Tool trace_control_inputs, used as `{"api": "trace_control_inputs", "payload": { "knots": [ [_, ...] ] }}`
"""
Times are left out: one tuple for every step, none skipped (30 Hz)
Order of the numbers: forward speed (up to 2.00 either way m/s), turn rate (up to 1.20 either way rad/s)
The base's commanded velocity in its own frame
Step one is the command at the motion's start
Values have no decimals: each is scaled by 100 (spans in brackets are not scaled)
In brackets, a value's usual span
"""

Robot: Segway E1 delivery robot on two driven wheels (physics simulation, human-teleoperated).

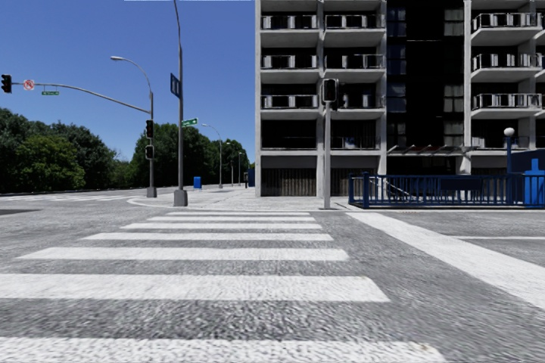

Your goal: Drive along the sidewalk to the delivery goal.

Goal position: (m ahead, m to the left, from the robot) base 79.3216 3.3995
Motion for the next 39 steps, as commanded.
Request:
{"api": "trace_control_inputs", "payload": {
  "knots": [
    [200, 0],
    [200, 0],
    [200, 0],
    [200, 0],
    [200, 0],
    [200, 0],
    [200, 0],
    [200, 0],
    [200, 0],
    [200, 0],
    [200, 0],
    [200, 0],
    [200, 0],
    [200, 0],
    [200, 0],
    [200, 0],
    [200, 0],
    [200, 0],
    [200, 0],
    [200, 0],
    [200, 0],
    [200, 0],
    [200, 0],
    [200, 0],
    [200, 0],
    [200, 0],
    [200, 0],
    [200, 0],
    [200, 0],
    [200, 0],
    [200, 0],
    [200, 0],
    [200, 0],
    [200, 0],
    [200, 0],
    [200, 0],
    [200, 0],
    [200, 0],
    [200, 0]
  ]
}}
